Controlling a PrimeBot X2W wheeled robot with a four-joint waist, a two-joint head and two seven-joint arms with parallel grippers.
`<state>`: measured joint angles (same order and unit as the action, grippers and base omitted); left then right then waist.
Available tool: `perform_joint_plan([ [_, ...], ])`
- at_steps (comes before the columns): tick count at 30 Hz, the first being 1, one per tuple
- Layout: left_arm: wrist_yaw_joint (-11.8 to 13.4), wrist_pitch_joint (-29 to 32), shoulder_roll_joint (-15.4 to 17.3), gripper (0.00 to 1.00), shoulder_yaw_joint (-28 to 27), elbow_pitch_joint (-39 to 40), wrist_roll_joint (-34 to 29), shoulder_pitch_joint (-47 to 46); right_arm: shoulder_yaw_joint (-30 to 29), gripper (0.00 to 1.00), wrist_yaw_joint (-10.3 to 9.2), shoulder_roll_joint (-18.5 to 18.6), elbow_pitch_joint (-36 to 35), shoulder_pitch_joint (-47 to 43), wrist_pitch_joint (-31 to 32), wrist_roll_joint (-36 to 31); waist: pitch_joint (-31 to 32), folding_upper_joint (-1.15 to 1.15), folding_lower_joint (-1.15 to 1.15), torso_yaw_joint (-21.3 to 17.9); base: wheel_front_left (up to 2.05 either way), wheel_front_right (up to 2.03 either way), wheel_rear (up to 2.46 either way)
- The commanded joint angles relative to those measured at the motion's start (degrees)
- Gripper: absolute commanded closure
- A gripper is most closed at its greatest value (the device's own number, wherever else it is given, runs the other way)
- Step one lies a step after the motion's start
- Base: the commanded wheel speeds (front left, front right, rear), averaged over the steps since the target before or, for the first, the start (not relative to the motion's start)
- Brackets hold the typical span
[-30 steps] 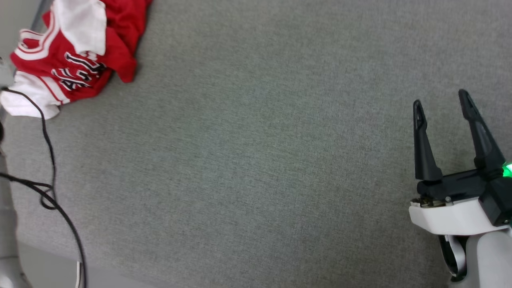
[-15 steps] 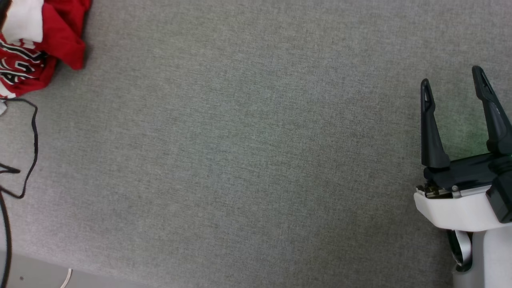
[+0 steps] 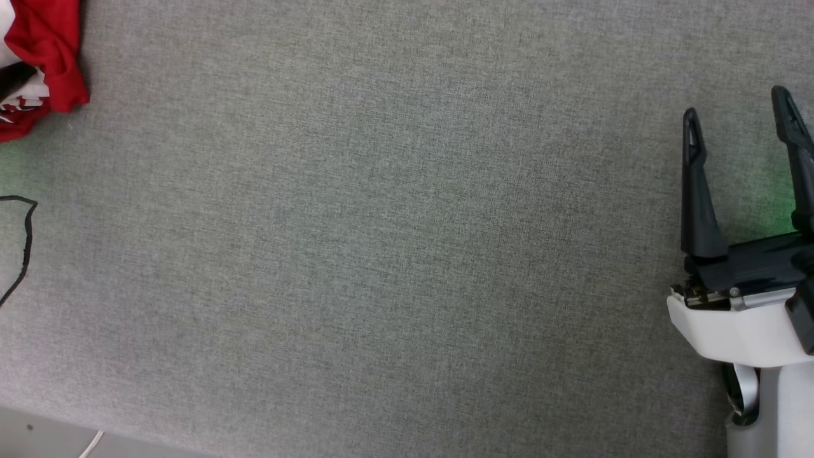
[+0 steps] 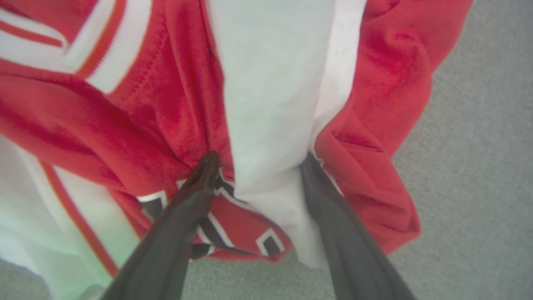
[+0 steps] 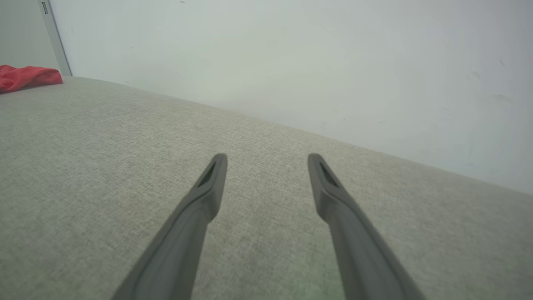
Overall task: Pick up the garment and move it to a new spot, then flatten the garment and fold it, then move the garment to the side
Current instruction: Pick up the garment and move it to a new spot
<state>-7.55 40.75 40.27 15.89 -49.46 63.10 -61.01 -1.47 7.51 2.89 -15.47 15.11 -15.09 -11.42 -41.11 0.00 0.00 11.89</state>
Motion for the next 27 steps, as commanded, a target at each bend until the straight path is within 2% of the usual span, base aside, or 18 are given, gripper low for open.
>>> perform_joint_plan([
  [1, 0.30, 1.48, -2.29, 0.00, 1.81, -1.59, -0.27, 2.90, -0.03, 0.00, -0.04, -0.04, -0.12, 0.50, -0.12, -0.35, -0.11, 0.00, 0.00, -0.05, 0.00, 0.00, 0.00],
  [2, 0.31, 1.30, -2.19, 0.61, 2.38, -1.51, -0.11, 3.10, 0.05, 0.00, -0.04, -0.03, -0.12, 0.62, -0.12, -0.44, -0.17, 0.00, 0.00, -0.13, 0.00, 0.00, 0.00],
  [3, 0.30, 1.68, -2.25, 1.00, 2.99, -1.21, 0.42, 3.36, 0.06, 0.00, -0.04, -0.03, -0.06, 0.70, -0.12, -0.46, -0.16, 0.00, 0.00, -0.18, 0.00, 0.00, 0.00],
  [9, 0.26, -2.45, 0.04, 1.00, 4.20, 0.86, 1.79, 1.94, -0.09, 0.00, -0.04, -0.03, 0.43, 0.28, -0.12, -0.32, 1.35, 0.00, 0.00, -0.24, 0.00, 0.00, 0.00],
  [13, 0.25, -7.00, 3.32, 1.00, 5.80, 4.22, 0.80, -0.18, -0.03, 0.00, -0.04, -0.03, 1.17, -0.48, -0.12, 0.74, 4.00, 0.00, 0.00, -0.51, 0.00, 0.00, 0.00],
  [21, 0.25, -12.42, 8.47, 1.00, 11.96, 12.28, -0.16, -2.03, -0.54, 0.00, -0.04, -0.03, 3.53, -3.04, -0.12, 4.20, 11.96, 0.00, 0.00, -1.75, 0.00, 0.00, 0.00],
  [27, 0.24, -14.25, 10.11, 1.00, 18.44, 19.92, -1.53, -4.72, -1.33, 0.00, -0.04, -0.04, 5.16, -5.05, -0.12, 6.59, 17.24, 0.00, 0.00, -3.04, 0.00, 0.00, 0.00],
])
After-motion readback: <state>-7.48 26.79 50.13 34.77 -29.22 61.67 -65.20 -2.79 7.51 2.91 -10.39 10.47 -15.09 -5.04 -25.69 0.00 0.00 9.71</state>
